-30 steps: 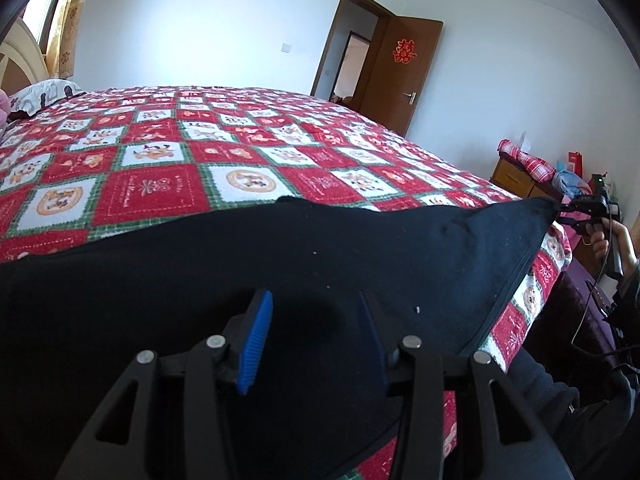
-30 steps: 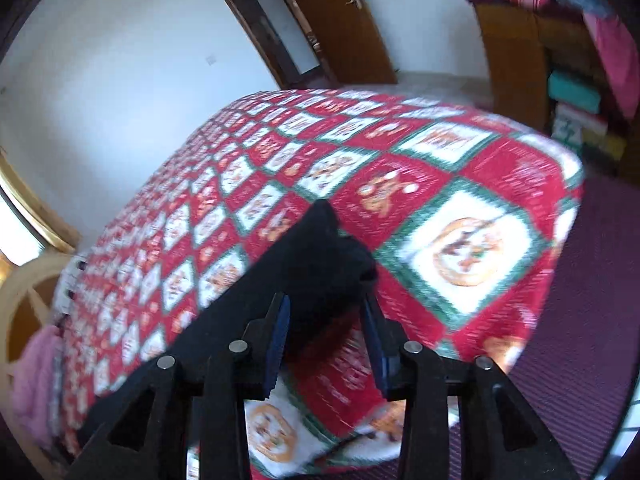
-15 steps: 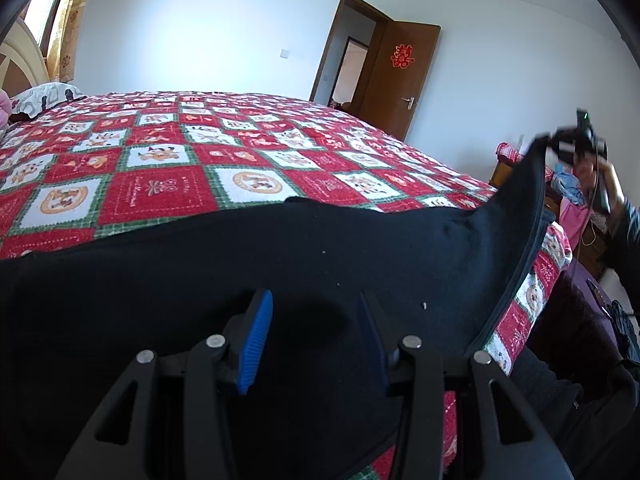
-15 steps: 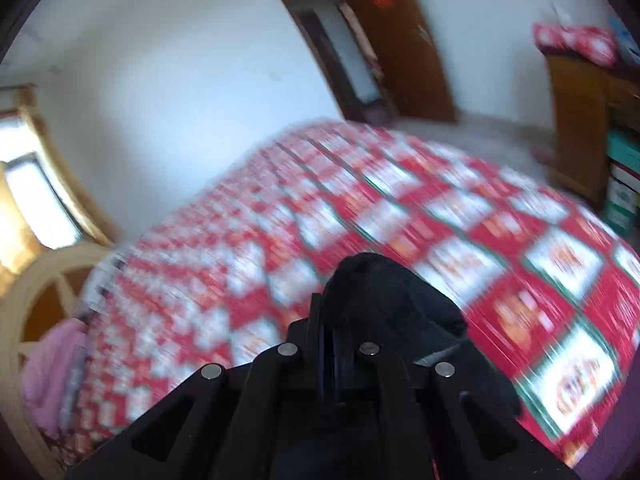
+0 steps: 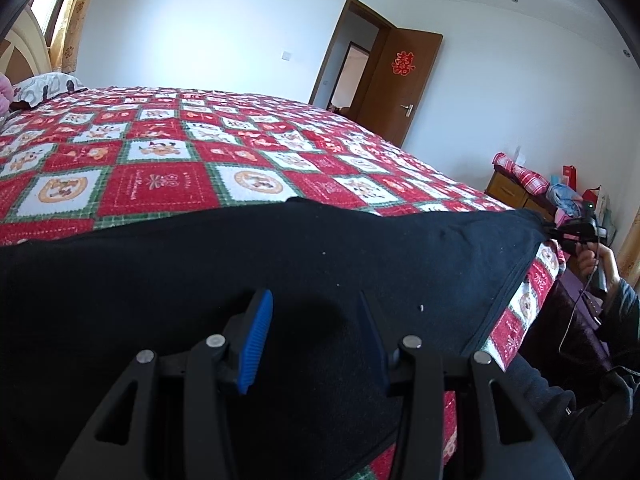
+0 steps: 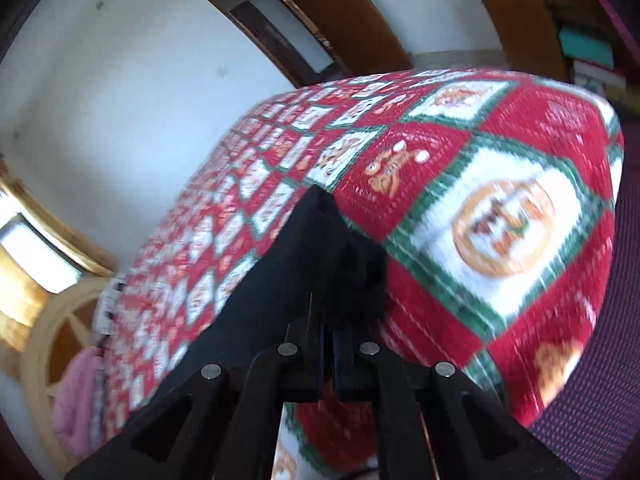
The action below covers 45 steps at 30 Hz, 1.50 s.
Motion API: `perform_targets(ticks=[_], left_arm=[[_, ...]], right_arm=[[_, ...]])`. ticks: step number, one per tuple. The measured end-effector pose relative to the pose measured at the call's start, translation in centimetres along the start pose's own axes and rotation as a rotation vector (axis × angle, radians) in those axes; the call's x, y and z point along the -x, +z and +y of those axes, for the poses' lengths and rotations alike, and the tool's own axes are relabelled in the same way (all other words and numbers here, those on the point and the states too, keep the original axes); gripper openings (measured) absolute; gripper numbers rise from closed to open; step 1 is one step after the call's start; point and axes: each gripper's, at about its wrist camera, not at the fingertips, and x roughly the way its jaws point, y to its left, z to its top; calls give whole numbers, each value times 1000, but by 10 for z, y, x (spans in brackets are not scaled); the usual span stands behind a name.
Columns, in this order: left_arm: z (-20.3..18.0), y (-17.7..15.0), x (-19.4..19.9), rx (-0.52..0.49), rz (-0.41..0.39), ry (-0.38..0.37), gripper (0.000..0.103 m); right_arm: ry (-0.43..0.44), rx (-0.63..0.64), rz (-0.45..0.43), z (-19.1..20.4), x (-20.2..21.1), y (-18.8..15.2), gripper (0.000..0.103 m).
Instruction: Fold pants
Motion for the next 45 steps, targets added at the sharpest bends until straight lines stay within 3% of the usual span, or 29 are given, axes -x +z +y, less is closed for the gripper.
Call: perform_targets(ticks=[8,12,15,16,17,20,22,26,29,34,36,45], left_arm=[[-2,2,-1,-7,12,14,48],[-4,6,1,-9,28,22,49],[-18,16,7,-35,0,14,61],[-25,20,7,-54,-10,3,61],[-33,26,6,-75,-17,-14,61],[-59,42,-11,-123,-11,-71,61],[-78,51,-28,-141,6,-129,61],[-122,51,-65,-187,50,-250,61],[-148,43,-78,-240,82,-303,61],[-160,23,-98,-265,191,-353,61],[-157,16,-103,-257,226,-368,61],[-155,7,-103,-250,172,-406,62]], right_arm=[[-33,49,-49,6,14,8,3],[-71,-6,18,-8,4,17,3],[-137,64,17,2,15,18,18],[-201,107,3,9,21,19,36],[-277,150,-30,17,28,21,46],[-426,253,-169,42,46,36,46],[-394,305,-214,60,46,47,46],[-201,398,-83,103,5,49,46],[-83,537,83,137,-30,16,46],[-185,753,342,143,-67,-64,46],[-203,808,385,137,-63,-83,46],[-286,909,544,145,-73,-93,46]])
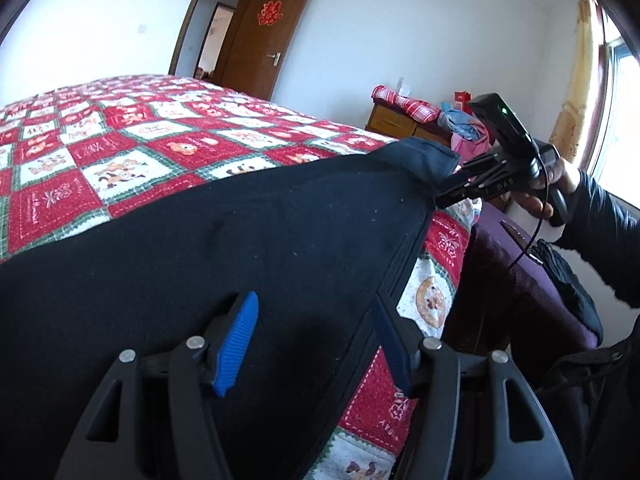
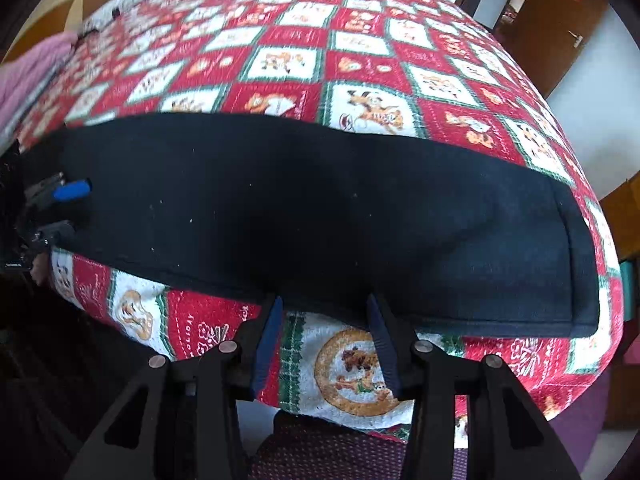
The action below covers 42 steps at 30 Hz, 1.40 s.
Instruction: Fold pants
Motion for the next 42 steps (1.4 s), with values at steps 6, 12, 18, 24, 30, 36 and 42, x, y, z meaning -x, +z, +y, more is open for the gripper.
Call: perform_targets(ticks=[6,12,18,24,30,36,42], left_arm=[[-10,13,7,14,-30,-9,69],[-26,32,-9,-53,-42,70,77],[-24,43,-17,-15,-19,89,77],[-26,62,-13,-53,-76,170,83],[-2,58,-35,29,-18,202,84],[-11,43,-51,-49,5,231,92],[-15,36,-52,-104,-6,250,94]], right_arm=[[82,-103,-75,-21,23,21,46],[-34,-286,-209,-79,38,62,44],[-111,-98,-205,-35,16,74,41],[-62,-3,-86,-11,-9,54,41],[-70,63,-48,1,-13,24,41],[47,-33,-62,-21,-3,36,41],[-14,-304,-231,-101,42,62,41]])
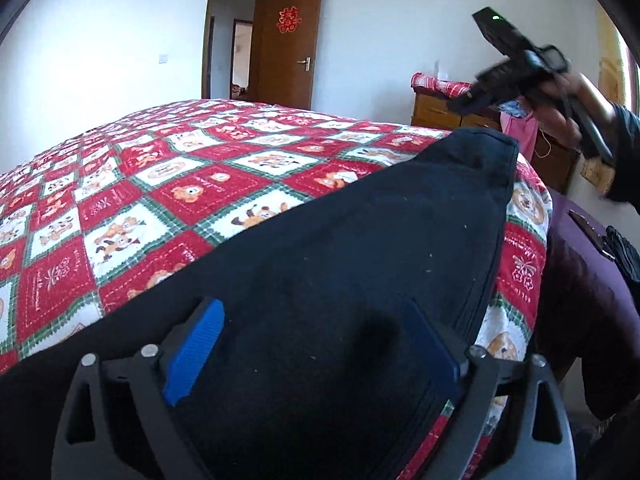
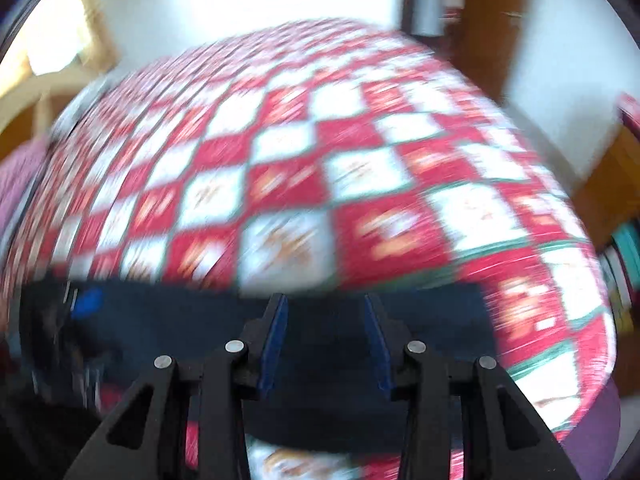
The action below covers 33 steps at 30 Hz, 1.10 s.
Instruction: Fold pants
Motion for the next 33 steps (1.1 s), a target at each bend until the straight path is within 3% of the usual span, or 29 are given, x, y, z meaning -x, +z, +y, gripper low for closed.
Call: perform_targets(ticks=[3,6,8,11,16,22,27,29,33], left_arm=[[5,1,1,23,-2,-20,94],[6,1,1,33,-1,-31,94],[6,1,1,34,-1,-33,94],[6,1,1,30,0,-31,94],[5,1,1,29,0,-31,94],[6,-1,1,29,-1,-38,95],[6,0,1,29,-1,-39,95],[6,0,1,27,-1,-37,95],[5,0,1,21,0,-35,96]], right_arm=[[-95,-107,-3,-45,-2,17,41],[-103,-160,75,-72,-21,17,41],[-2,-211,99,-82,-27,10,17],[41,-151,59,-68,-14,-2,5],[95,-14,25,-36,14,-29,2],[167,98,197,-30,-4,-65,3],[224,43,189,-48,9,-60,3],[185,37,147,-56,18,-50,3],[229,-122,68,-89,25,-15,9]])
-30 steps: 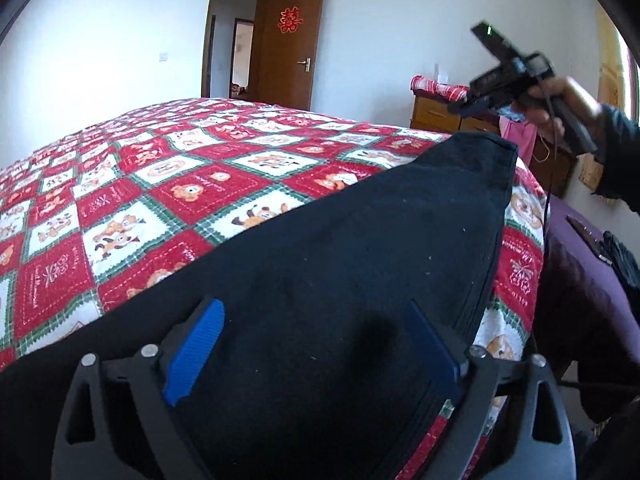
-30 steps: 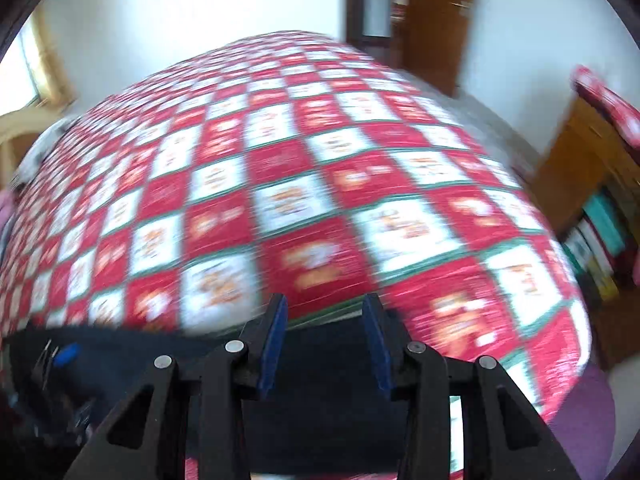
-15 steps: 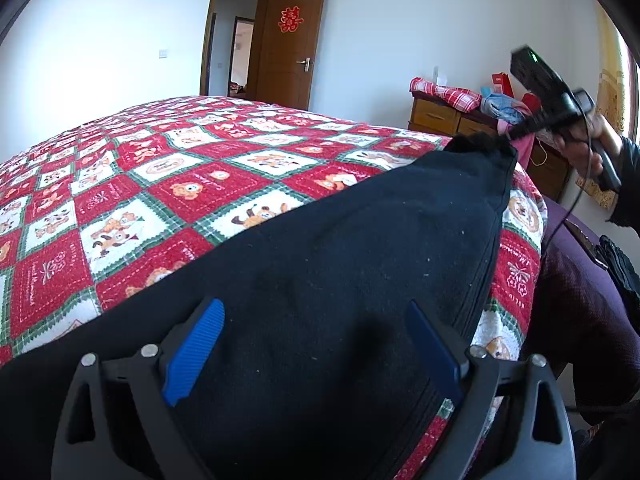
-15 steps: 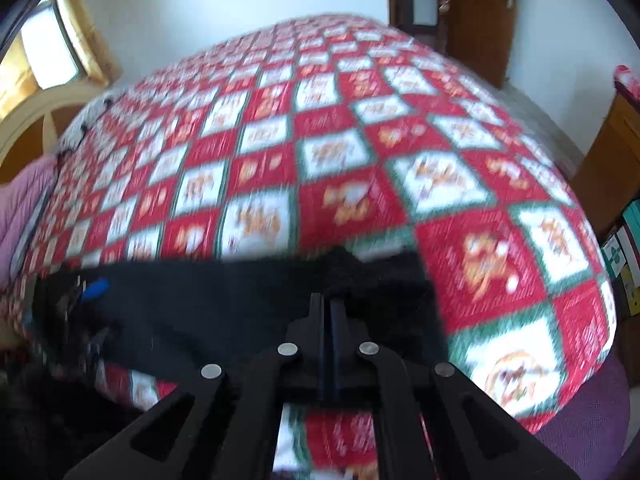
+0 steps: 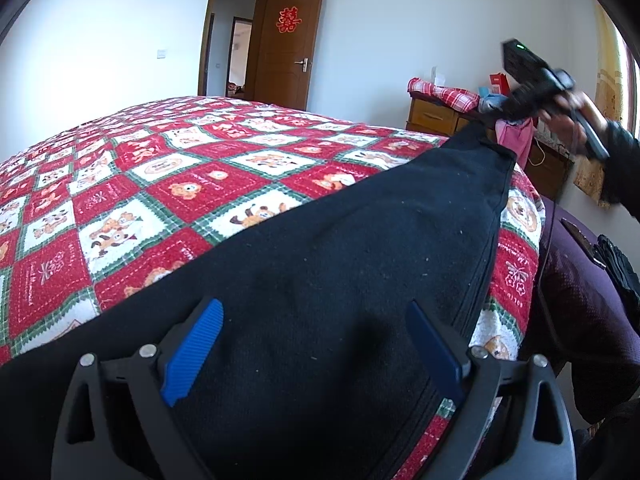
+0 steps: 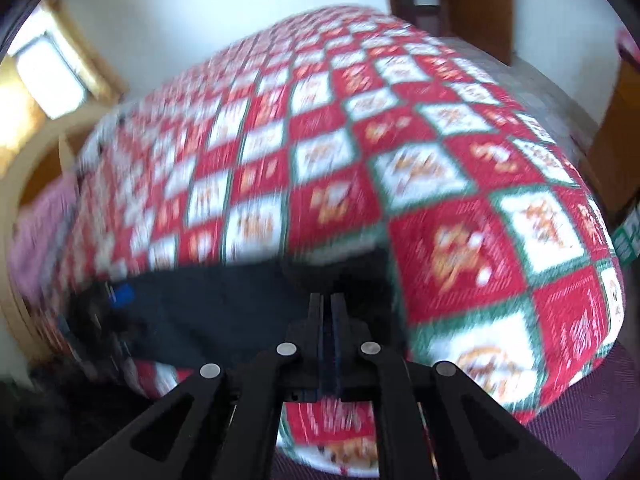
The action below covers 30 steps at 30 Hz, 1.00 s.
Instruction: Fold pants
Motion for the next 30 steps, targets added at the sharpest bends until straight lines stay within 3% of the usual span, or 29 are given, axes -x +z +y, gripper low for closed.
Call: perform_targets(ticks=[2,3,7,9,10,11,15,17,21,23,28,30], left_arm=[[0,0,0,-1,1,0,96],[0,0,0,-1,0,0,96],[0,0,-1,-2,-1,-4,96],[0,1,-1,-3,2,-5,96],[0,2,0,0,5,-5,96],[0,4,1,11,10,-9,96],[-2,16,5,47,3,-23,96],[-12,27,4,38,-5,-55,96],[-32,49,-9,18,6,-149,96],[-40,64,-22,27,7,-200,96],[-46,104,-60,142,-16,-308,97],[-53,119,-83,208,-6,-344,97]], right_arm=[[14,-98,-4,-19,-6,22,31],[19,-147,15,-31,-11,30,32],[-15,-273,174,-67,-56,49,32],[-31,-316,196,-78,-66,52,32],[-14,-322,188,-79,-66,52,28],[-9,-311,176,-76,-64,51,18],[58,-189,160,-41,-51,35,16],[40,-110,162,-17,-48,19,15],[-42,83,77,31,-40,-8,15],[-32,160,77,51,-45,-24,15],[-104,441,112,95,-70,-67,16],[-129,471,93,97,-70,-72,16]])
